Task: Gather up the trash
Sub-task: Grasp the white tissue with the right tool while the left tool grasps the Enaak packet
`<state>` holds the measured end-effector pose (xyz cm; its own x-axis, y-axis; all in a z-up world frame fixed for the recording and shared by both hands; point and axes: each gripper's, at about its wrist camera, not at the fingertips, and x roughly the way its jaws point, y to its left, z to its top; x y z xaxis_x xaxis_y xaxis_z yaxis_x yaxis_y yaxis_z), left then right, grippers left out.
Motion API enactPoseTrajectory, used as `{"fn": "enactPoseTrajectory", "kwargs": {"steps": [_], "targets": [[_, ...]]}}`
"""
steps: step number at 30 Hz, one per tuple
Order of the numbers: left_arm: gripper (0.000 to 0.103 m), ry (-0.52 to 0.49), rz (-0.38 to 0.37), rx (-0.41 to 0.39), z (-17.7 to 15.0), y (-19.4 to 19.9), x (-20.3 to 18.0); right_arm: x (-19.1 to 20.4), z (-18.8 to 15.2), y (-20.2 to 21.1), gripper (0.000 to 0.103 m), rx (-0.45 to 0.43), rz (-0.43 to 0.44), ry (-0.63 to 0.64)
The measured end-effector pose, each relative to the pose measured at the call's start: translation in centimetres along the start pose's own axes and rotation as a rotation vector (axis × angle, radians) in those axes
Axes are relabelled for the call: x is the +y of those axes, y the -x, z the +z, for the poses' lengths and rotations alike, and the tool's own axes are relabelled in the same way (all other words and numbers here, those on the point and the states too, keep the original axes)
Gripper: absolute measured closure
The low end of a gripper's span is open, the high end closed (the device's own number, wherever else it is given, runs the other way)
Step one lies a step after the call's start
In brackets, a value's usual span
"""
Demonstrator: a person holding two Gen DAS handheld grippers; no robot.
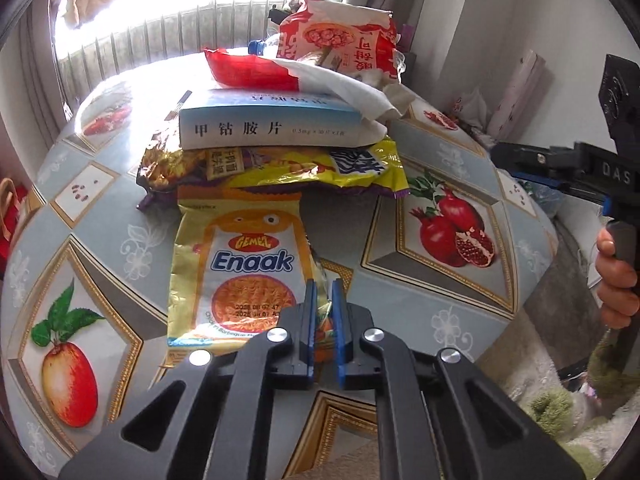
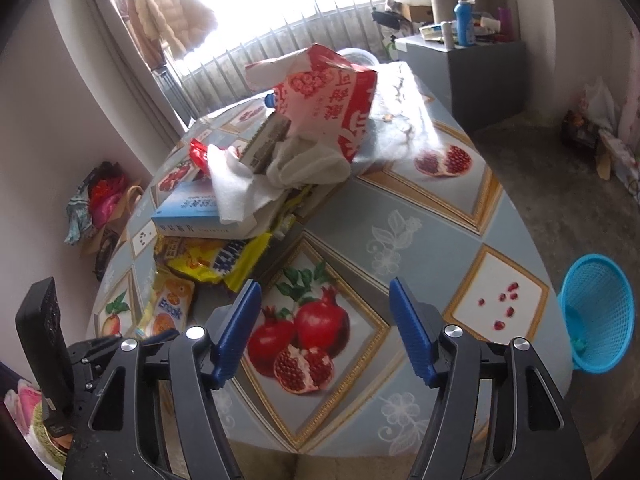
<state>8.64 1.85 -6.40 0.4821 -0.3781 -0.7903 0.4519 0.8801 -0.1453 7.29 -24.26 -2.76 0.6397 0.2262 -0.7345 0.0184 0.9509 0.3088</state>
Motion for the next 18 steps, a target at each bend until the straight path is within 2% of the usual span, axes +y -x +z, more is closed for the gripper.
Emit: {"fn": "enactPoseTrajectory", "kwargs": {"steps": [4, 9, 18], "targets": [[0.102, 0.013, -0.002, -0.005, 0.0, 0.2, 0.5, 1.0, 0.9, -0.4, 0.045, -0.008, 0.035, 0.015], [0.102, 0.041, 0.004, -0.048, -0.1, 2.9, 1.0, 1.7, 1.4, -0.5, 0.047, -0.023, 0.063, 0.02], [0.103, 0.056, 0.035, -0.235, 2.8, 9.4, 1.6, 1.6, 1.6, 0.1, 0.052, -0.04, 0.091, 0.009]]}}
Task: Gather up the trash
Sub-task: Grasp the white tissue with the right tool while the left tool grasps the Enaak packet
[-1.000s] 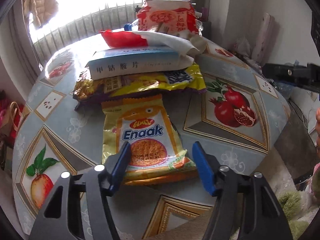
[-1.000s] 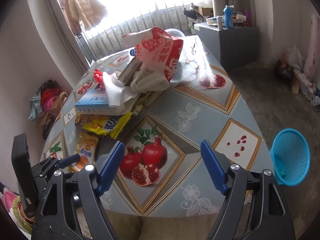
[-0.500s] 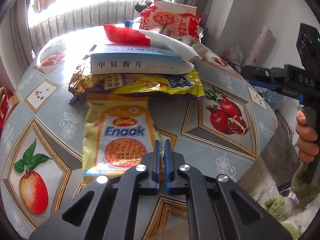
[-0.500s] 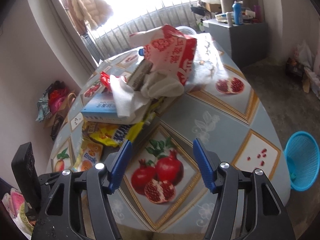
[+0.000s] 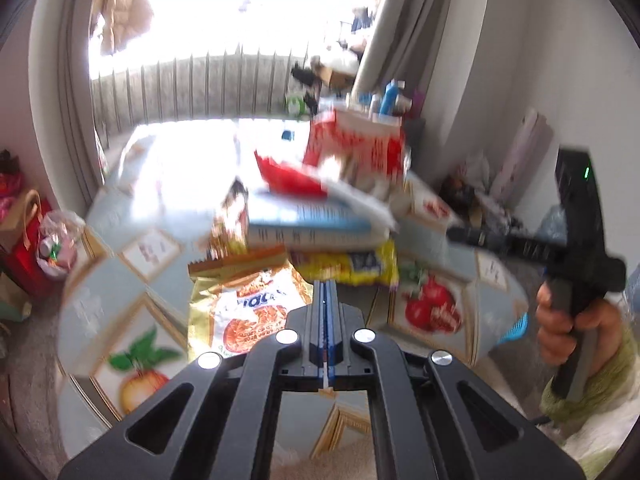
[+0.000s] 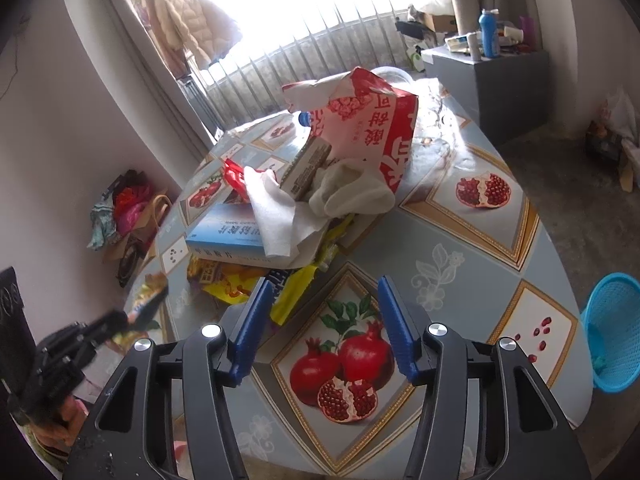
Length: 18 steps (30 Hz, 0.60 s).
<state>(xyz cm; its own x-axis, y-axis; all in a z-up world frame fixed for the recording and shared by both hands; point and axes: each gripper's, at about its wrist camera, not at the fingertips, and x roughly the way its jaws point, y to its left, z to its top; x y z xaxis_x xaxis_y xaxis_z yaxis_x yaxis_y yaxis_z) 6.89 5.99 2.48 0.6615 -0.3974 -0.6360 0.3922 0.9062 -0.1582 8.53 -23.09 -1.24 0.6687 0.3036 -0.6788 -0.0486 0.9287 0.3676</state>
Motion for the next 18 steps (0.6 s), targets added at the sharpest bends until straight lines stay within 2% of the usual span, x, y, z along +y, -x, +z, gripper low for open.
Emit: {"fn": "enactPoseTrajectory", "kwargs": {"steps": [7, 11, 15, 18], "targets": [[0.103, -0.003, 0.018, -0.114, 4.4, -1.5, 0.7, 1.7, 1.9, -1.5, 0.056, -0.007, 0.062, 0.047], [0.103, 0.035, -0.008, -0.106, 6.1, -4.2, 1.6, 2.8, 3.0, -3.7, 0.06, 0.006, 0.09, 0.077], [0.103, 0.024, -0.01, -0.086, 6.7, -6.9, 1.4, 2.9, 3.8, -5.7, 0.063, 0.027, 0.102, 0.087], [0.103, 0.002, -0.008, -0.074, 6.7, -8.3, 0.9, 2.7, 3.8, -7.3, 0.067, 0.074, 0.104, 0.093]]}}
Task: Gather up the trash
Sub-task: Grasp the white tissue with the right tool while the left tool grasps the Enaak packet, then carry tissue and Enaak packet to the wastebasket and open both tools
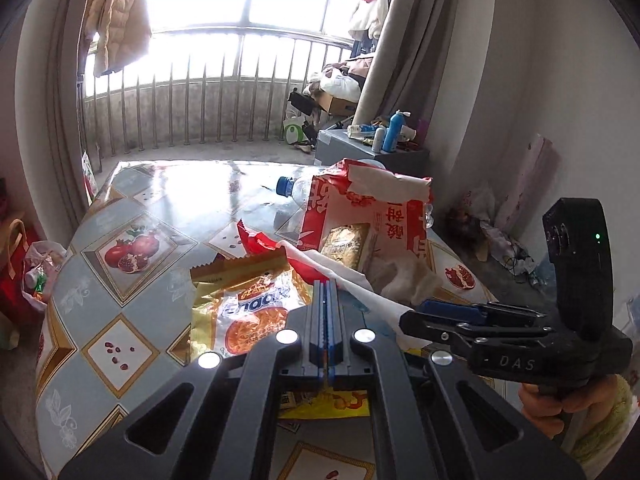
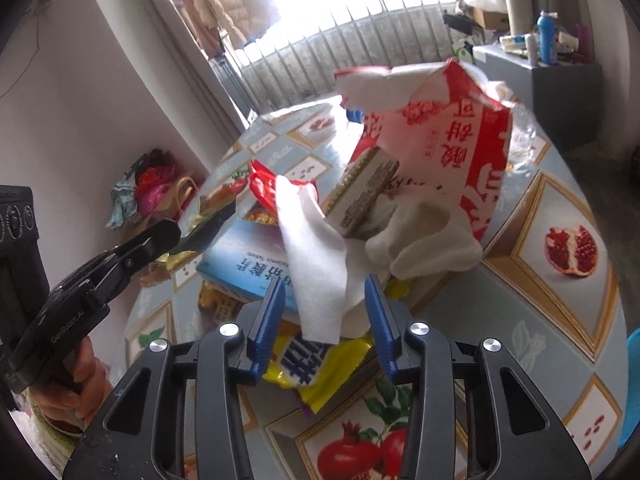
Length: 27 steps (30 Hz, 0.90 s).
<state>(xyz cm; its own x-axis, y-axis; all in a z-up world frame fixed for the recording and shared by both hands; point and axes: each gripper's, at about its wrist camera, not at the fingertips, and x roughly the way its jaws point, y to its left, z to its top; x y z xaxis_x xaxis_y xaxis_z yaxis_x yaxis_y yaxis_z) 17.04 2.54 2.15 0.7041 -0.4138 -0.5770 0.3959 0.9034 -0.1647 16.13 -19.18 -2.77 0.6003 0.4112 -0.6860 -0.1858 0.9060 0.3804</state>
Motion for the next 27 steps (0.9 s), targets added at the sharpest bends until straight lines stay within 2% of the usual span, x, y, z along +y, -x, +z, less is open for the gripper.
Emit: {"fn": "enactPoseTrajectory", "kwargs": {"steps": [3, 5, 7, 17, 27], "targets": [[0.103, -0.007, -0.004, 0.022, -0.5, -1.0, -0.4, -0.3, -0.2, -0.8, 0.078, 0.032, 0.009, -0.002], [0.103, -0.008, -0.006, 0.031, -0.8, -1.5, -0.6, -0.4, -0.4, -0.9, 0.096, 0.042, 0.006, 0.001], [0.103, -0.008, -0.008, 0.036, -1.0, -1.5, -0.6, -0.5, -0.4, -0.7, 0.102, 0.04, 0.019, -0.003], [0.103, -0.02, 0.001, 0.011, -0.7, -0.5, -0.8, 0.7, 1.0, 4.3, 0.103, -0.105, 0.12, 0.003], [0.103, -0.05, 0.002, -0.099, 0.8, 4.1, -1.8, 0.3, 1.7, 9.2, 0.103, -0.228, 0.217, -0.045]]}}
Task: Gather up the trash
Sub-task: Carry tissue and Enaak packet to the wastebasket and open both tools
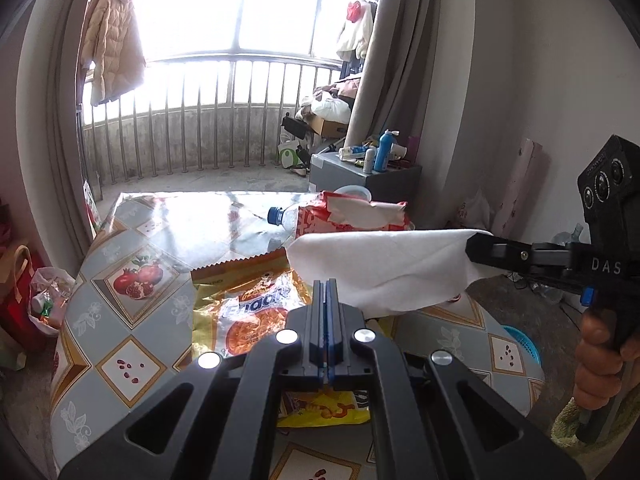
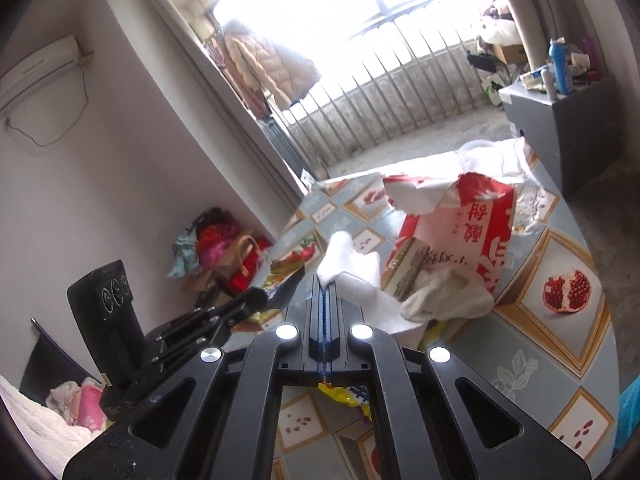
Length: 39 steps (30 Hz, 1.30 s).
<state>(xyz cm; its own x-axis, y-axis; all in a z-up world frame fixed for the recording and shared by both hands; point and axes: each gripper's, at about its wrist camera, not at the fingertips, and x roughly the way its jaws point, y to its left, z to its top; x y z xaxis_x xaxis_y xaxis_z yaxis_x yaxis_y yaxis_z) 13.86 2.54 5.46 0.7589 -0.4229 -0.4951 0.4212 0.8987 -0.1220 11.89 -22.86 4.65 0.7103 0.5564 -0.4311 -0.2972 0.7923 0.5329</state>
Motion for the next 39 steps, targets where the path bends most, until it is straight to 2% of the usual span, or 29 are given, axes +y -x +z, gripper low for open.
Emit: {"fn": "enactPoseTrajectory", "kwargs": {"steps": [9, 17, 22, 28, 33, 39], "targets": [[0.103, -0.035, -0.104, -0.06, 2.3, 2.8, -3.0, -1.8, 0.3, 5.2, 0.103, -0.117, -0.005, -0.053], [0.103, -0.083, -0.249, -0.034, 3.3, 1.5, -8.4, -4.8, -0.7, 11.1, 0.103, -0.236, -0.104, -0.097], [0.103, -0.11, -0.388, 0.024, 3.7, -1.0, -13.4, -7.7, -1.9, 15.3, 0.103, -0.306, -0.199, -0.149], [0.103, -0.187, -0.551, 0.095, 4.2, -4.9, -20.8, -11.9, -3.5, 20.1, 0.103, -0.378, -0.317, -0.228], [0.103, -0.237, -0.678, 0.189, 4.0, -9.7, -27.4, -16.0, -4.6, 23.9, 0.103, -0.435, -0.437, -0.293], [0.103, -0.274, -0.796, 0.349, 3.3, -16.3, -35.5, -20.8, -5.5, 25.4, 0.103, -0.445, -0.523, -0.379]]}}
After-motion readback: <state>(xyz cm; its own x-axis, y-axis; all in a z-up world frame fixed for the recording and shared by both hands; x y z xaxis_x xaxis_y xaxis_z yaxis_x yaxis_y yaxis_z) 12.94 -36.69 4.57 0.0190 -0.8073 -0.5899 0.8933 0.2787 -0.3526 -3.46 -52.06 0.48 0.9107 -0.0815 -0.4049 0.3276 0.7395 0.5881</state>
